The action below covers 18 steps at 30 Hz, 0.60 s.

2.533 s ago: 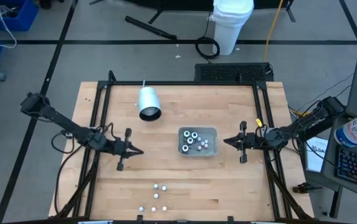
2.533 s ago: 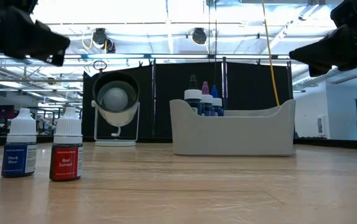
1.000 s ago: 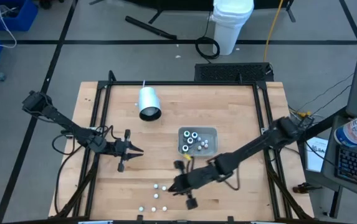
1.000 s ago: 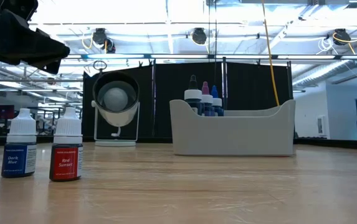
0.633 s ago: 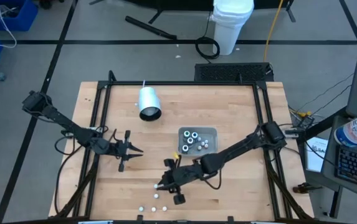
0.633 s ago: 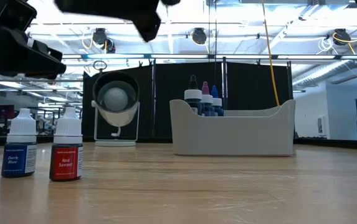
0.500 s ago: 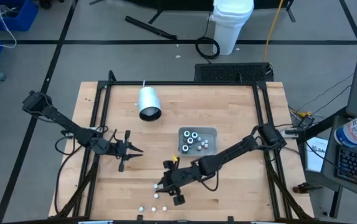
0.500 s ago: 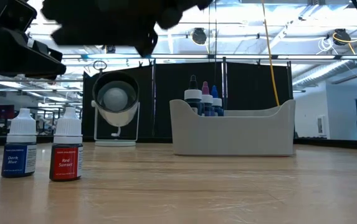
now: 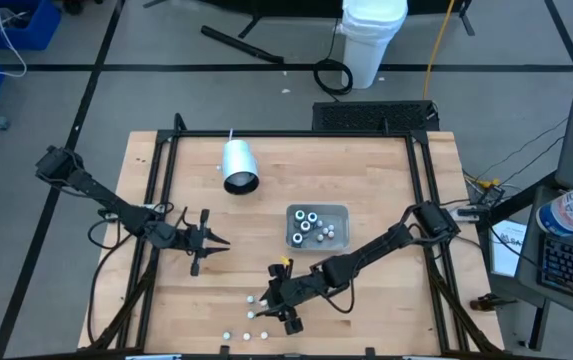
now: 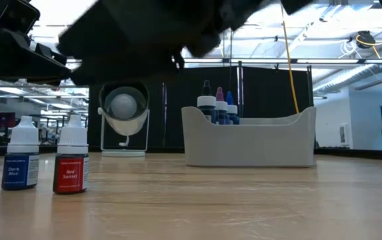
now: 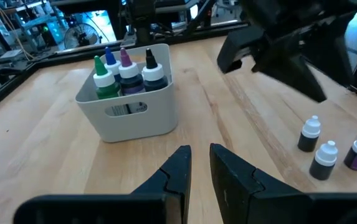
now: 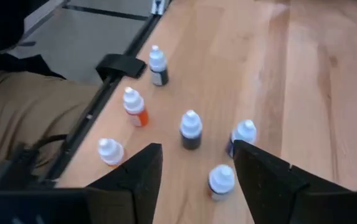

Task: Pick & Place food coloring
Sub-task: Put the small red food coloring bottle into the white bin

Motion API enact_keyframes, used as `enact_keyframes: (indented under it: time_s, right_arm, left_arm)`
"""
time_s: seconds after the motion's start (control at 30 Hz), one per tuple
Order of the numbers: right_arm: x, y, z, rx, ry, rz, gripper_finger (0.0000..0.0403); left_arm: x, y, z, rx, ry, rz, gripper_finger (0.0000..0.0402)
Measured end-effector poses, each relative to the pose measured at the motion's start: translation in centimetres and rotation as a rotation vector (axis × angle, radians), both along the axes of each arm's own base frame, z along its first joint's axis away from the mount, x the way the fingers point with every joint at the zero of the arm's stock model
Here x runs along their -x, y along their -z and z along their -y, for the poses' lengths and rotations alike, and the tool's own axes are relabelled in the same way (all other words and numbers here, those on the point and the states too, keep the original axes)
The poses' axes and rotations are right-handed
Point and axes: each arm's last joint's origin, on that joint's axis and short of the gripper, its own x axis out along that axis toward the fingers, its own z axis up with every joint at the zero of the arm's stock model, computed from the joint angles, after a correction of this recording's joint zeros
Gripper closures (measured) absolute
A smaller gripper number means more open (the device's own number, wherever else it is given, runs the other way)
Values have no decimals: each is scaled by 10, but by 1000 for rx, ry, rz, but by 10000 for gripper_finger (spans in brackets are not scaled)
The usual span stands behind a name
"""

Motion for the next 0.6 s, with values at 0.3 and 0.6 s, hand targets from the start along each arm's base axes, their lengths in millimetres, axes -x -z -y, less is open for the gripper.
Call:
enact_keyframes:
  time_s: [0.3, 0.6]
  right_arm:
    - [4, 10, 4, -39, 48, 103, 218]
    - [2, 25, 1, -15, 85, 125, 219]
  left_arm:
    - [0, 0, 0, 0, 0, 0, 334]
    - [0, 0, 0, -7, 1, -1, 334]
